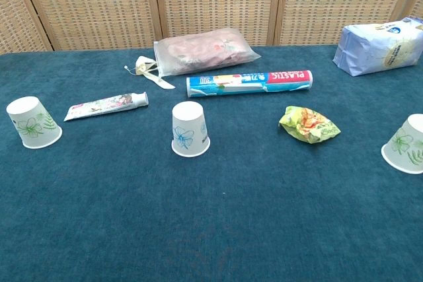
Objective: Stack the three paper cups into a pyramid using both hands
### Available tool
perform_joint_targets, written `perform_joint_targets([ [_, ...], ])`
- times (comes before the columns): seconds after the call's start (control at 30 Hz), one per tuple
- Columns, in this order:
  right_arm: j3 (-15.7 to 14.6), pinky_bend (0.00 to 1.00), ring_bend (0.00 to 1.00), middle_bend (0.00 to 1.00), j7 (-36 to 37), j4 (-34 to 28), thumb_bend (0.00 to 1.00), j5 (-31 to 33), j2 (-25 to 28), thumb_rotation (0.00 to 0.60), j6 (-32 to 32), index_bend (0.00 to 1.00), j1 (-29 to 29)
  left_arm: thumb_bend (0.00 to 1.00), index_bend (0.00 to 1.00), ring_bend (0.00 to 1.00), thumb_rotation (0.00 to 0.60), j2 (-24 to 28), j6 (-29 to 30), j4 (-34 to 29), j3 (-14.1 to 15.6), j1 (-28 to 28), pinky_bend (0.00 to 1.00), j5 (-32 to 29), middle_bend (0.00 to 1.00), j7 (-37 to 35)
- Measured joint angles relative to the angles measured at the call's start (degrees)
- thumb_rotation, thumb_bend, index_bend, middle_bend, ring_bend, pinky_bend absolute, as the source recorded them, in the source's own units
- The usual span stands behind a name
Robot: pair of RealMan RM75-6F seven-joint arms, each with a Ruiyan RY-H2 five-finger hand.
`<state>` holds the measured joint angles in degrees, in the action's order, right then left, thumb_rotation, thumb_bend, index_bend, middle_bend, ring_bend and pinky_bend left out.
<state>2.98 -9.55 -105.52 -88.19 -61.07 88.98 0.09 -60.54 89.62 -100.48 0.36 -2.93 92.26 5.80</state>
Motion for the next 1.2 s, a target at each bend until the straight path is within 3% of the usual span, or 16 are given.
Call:
perform_joint_targets([
  [0.27, 0.8, 0.0, 0.0, 0.02, -1.3, 1.1, 0.04, 0.5, -1.1, 0.6, -2.0, 0.02, 1.7, 0.22, 0.0, 0.0, 0.6, 0.5, -0.7, 0.2, -0.3, -0.4, 0.0, -0.1, 0.0, -1.2],
  [0.43, 2.3, 0.01, 0.0, 0.08, -0.1, 5.0, 0.04, 1.7, -2.4, 0.6, -9.7, 0.07, 6.7, 0.22, 0.0, 0.0, 0.6, 0.3, -1.5, 0.1, -0.2, -0.8, 0.0, 0.2, 0.0, -0.1],
  [0.57, 3.7, 0.16, 0.06, 0.17, 3.7, 9.0, 0.04, 4.0, -3.5, 0.6, -18.9, 0.14, 12.1, 0.22, 0.0, 0.0, 0.6, -0.1, -2.5, -0.2, -0.3, -1.2, 0.0, -0.5, 0.0, 1.2],
  [0.73, 5.1, 0.22, 0.13, 0.22, 7.3, 15.9, 0.08, 7.0, -6.2, 0.6, -27.5, 0.18, 18.9, 0.22, 0.0, 0.0, 0.6, -0.1, -4.2, -0.3, -0.9, -2.0, 0.0, -2.4, 0.0, 1.1],
  [0.93, 5.2, 0.3, 0.21, 0.3, 8.1, 20.4, 0.15, 10.2, -9.0, 0.6, -33.4, 0.23, 22.4, 0.22, 0.0, 0.0, 0.6, 0.0, -5.0, -0.4, -1.8, -2.4, 0.0, -4.5, 0.0, 1.0],
  [1.2, 4.5, 0.4, 0.32, 0.42, 8.7, 25.0, 0.25, 11.6, -12.5, 0.6, -35.5, 0.34, 24.3, 0.22, 0.0, 0.0, 0.6, -0.1, -5.8, -0.4, -2.2, -2.8, 0.0, -5.8, 0.0, 1.4],
])
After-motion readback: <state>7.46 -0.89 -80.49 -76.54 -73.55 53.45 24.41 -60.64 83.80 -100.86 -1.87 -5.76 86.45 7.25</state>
